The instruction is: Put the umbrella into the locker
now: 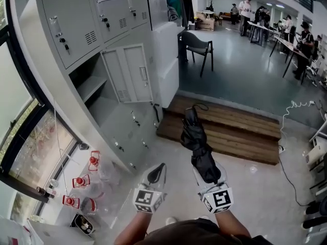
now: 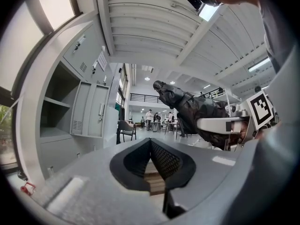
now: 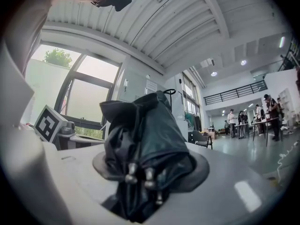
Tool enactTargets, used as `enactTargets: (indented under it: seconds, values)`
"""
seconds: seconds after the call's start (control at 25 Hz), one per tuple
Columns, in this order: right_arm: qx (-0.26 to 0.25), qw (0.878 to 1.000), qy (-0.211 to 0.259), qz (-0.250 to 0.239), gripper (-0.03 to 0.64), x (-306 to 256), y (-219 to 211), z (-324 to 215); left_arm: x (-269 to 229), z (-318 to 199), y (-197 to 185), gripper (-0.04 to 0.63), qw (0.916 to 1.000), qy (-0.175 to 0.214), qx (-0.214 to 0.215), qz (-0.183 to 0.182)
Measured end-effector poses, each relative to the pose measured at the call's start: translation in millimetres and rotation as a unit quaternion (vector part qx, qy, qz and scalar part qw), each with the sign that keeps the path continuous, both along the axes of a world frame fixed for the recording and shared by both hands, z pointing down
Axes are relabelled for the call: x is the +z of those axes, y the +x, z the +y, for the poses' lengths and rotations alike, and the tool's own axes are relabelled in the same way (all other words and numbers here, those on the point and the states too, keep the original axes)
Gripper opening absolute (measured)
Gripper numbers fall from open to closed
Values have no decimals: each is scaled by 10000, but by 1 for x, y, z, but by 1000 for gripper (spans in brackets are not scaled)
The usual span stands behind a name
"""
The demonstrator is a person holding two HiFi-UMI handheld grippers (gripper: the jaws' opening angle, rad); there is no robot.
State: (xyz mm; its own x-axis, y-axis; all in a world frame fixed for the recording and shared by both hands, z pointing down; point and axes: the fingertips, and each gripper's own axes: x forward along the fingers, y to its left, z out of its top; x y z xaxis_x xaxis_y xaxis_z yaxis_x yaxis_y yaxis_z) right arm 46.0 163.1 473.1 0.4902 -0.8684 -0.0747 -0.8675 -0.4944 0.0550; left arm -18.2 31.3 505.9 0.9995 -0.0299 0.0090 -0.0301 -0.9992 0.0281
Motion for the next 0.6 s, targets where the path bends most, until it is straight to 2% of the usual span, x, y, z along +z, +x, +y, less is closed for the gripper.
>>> enactTargets:
  seconds: [0.28,0.44,0.6]
  values:
    - [-139,9998,-87,-84,230,9,-11,-27,3,-31,-17,5,9996,-85,-251,27]
    - [-283,9995,-123,-109,230,11,-5,-41,4,-39,-14,5,9991,-204,-373,47]
    - [-480,9987,-156,-104,230,14,8,-56,5,-51,-6,5,9983,-160,-565,46]
